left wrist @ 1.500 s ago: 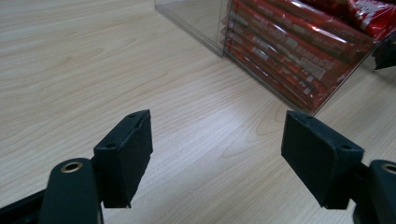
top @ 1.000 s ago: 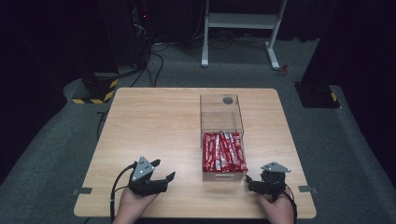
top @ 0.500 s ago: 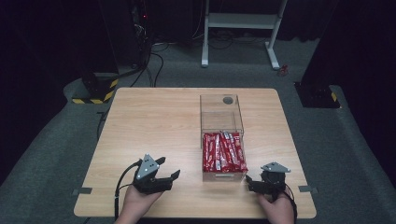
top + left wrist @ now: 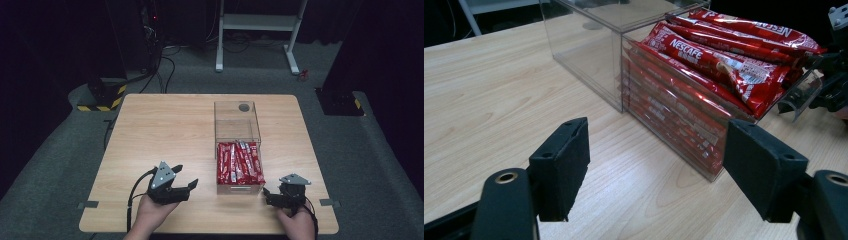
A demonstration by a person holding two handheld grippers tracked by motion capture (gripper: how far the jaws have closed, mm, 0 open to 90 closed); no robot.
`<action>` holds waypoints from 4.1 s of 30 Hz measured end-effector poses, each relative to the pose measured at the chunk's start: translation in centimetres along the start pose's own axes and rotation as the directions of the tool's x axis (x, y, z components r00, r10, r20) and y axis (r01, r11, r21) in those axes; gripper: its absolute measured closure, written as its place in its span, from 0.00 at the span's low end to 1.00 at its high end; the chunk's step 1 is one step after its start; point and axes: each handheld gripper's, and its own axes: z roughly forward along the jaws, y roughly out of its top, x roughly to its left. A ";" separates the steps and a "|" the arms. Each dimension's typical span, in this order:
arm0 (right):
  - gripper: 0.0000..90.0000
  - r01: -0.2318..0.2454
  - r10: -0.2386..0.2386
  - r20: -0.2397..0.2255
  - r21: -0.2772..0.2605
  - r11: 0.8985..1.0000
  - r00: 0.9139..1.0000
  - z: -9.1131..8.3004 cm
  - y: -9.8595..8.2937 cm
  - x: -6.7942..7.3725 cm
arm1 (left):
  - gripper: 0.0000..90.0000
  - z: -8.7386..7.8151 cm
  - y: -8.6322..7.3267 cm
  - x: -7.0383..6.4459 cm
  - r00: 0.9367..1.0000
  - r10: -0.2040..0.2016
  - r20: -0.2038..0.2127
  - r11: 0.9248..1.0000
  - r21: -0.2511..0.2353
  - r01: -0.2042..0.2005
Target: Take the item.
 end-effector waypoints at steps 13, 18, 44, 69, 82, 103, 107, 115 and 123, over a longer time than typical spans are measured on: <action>0.09 0.000 0.000 0.000 0.000 1.000 1.000 0.0 0.0 0.0 | 0.31 0.5 0.9 -0.4 1.000 0.006 0.017 1.000 -0.011 -0.006; 0.09 0.000 0.000 0.000 0.000 1.000 1.000 0.0 0.0 0.0 | 0.31 0.7 1.2 -0.7 1.000 0.004 0.024 1.000 -0.016 -0.004; 0.09 0.001 -0.001 -0.001 0.000 1.000 1.000 0.0 0.0 0.0 | 0.32 2.3 2.8 -2.1 0.998 0.033 0.059 0.999 -0.006 -0.033; 0.09 0.004 -0.004 -0.002 0.000 1.000 1.000 0.0 0.0 0.0 | 0.37 5.0 4.3 -4.0 0.990 0.063 0.130 0.998 0.013 -0.066; 0.09 0.005 -0.005 -0.004 0.001 1.000 1.000 0.0 0.0 0.0 | 0.43 6.6 4.7 -4.4 0.988 0.057 0.141 0.998 0.026 -0.062; 0.09 0.007 -0.007 -0.006 0.001 1.000 1.000 0.0 0.0 0.0 | 0.73 8.5 3.9 -4.5 0.993 0.040 0.111 0.997 0.062 -0.047; 0.09 0.007 -0.007 -0.005 0.000 1.000 1.000 0.0 0.0 0.0 | 0.78 8.7 3.6 -4.7 0.992 0.048 0.119 0.996 0.067 -0.057; 0.09 0.007 -0.007 -0.006 0.001 1.000 1.000 0.0 0.0 0.0 | 0.92 9.0 3.2 -5.0 0.990 0.059 0.130 0.995 0.073 -0.069; 0.09 0.008 -0.008 -0.006 0.001 1.000 1.000 0.0 0.0 0.0 | 0.99 8.9 2.8 -5.0 0.989 0.042 0.144 0.997 0.064 -0.052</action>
